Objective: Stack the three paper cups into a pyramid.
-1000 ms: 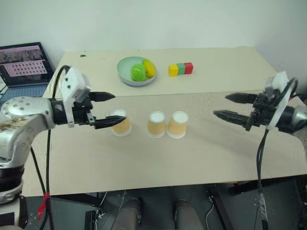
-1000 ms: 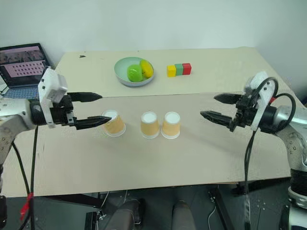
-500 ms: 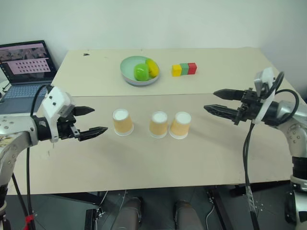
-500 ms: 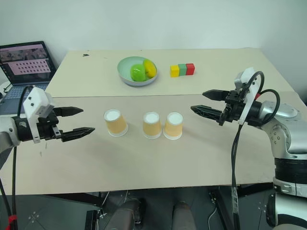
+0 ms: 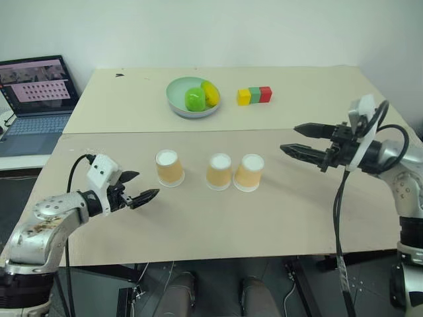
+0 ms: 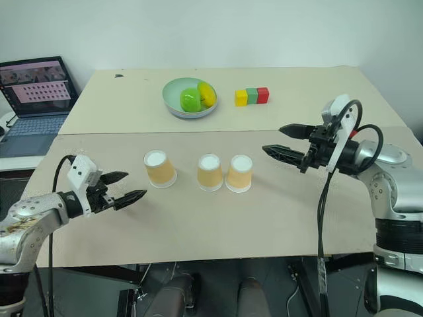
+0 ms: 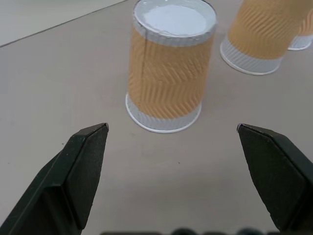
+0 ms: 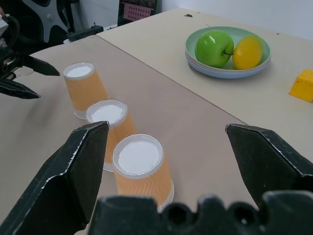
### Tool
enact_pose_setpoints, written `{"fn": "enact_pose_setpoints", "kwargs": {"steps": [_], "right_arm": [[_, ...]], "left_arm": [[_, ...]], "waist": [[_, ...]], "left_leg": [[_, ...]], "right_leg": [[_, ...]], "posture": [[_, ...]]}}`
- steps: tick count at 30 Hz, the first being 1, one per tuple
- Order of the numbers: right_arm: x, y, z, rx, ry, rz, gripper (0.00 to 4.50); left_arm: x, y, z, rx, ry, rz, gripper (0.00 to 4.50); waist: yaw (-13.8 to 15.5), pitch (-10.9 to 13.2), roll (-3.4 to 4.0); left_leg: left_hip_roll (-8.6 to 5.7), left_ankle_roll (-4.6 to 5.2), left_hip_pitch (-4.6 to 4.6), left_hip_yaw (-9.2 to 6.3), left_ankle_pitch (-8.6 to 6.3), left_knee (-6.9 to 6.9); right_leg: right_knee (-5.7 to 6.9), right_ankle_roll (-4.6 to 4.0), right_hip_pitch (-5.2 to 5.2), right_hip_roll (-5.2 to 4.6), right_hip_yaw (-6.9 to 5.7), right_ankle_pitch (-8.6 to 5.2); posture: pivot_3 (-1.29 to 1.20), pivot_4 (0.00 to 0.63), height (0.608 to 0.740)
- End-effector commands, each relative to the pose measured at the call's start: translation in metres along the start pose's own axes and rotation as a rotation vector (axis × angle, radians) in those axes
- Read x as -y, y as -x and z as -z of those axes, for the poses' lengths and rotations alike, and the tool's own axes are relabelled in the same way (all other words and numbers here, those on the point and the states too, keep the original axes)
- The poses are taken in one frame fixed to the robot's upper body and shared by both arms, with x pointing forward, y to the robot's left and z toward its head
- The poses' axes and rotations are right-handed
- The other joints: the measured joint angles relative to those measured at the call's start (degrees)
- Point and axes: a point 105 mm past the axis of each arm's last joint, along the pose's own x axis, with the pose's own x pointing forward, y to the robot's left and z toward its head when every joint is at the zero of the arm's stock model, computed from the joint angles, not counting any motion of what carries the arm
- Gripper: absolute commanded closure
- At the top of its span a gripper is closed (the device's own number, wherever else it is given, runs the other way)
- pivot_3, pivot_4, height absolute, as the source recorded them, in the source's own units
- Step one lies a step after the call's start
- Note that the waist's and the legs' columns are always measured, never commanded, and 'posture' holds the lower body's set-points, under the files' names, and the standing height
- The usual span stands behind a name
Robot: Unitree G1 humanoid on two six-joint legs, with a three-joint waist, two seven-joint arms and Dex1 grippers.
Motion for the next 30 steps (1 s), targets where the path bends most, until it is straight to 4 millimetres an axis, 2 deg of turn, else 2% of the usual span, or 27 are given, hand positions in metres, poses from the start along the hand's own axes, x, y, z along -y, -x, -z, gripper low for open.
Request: {"fn": "enact_pose_setpoints", "kwargs": {"steps": [1, 8, 15, 22, 27, 28, 30], "right_arm": [[0.000, 0.010, -0.018, 0.042, 0.078, 0.032, 0.05], [0.002, 0.016, -0.018, 0.038, 0.092, 0.065, 0.05], [0.001, 0.019, -0.017, 0.039, 0.092, 0.078, 0.05], [0.003, 0.019, -0.016, 0.037, 0.095, 0.090, 0.05], [0.005, 0.020, -0.015, 0.036, 0.098, 0.098, 0.05], [0.006, 0.020, -0.015, 0.035, 0.100, 0.102, 0.00], [0.007, 0.020, -0.015, 0.034, 0.102, 0.104, 0.00]], "left_arm": [[0.002, -0.015, -0.011, 0.059, -0.033, -0.022, 0.00], [0.012, -0.037, -0.020, 0.121, -0.028, -0.011, 0.00], [0.011, -0.053, -0.031, 0.154, -0.047, -0.018, 0.00], [0.011, -0.061, -0.047, 0.201, -0.052, -0.011, 0.00], [0.012, -0.065, -0.048, 0.223, -0.020, -0.018, 0.00], [0.012, -0.066, -0.047, 0.226, -0.013, -0.021, 0.53], [0.013, -0.066, -0.047, 0.225, -0.008, -0.022, 0.99]], "waist": [[0.25, 0.00, 0.00], [0.35, -0.01, 0.00], [0.39, -0.01, -0.01], [0.40, 0.00, -0.01], [0.32, 0.00, -0.01], [0.32, 0.00, -0.02], [0.31, 0.00, -0.02]], "left_leg": [[-0.02, 0.00, 0.00, 0.00, 0.00, 0.01], [-0.01, 0.02, 0.00, 0.00, 0.01, 0.01], [-0.02, 0.03, 0.00, 0.00, 0.02, 0.05], [-0.03, 0.03, 0.00, 0.00, 0.02, 0.07], [-0.03, 0.03, 0.00, 0.00, 0.02, 0.09], [-0.03, 0.03, 0.00, 0.00, 0.02, 0.08], [-0.03, 0.03, 0.00, 0.00, 0.02, 0.08]], "right_leg": [[0.01, 0.00, 0.01, -0.01, 0.00, 0.00], [0.02, 0.01, 0.00, 0.01, 0.00, 0.00], [0.03, 0.01, 0.04, 0.01, -0.01, 0.01], [0.04, 0.02, 0.03, 0.01, -0.03, 0.01], [0.03, 0.02, 0.06, 0.01, -0.02, 0.01], [0.04, 0.02, 0.05, 0.01, -0.03, 0.01], [0.04, 0.02, 0.05, 0.02, -0.02, 0.01]], "posture": [[0.00, 0.150, 0.740], [0.00, 0.150, 0.740], [0.00, 0.150, 0.740], [0.00, 0.150, 0.740], [0.00, 0.150, 0.740], [0.00, 0.150, 0.740], [0.00, 0.150, 0.740]]}}
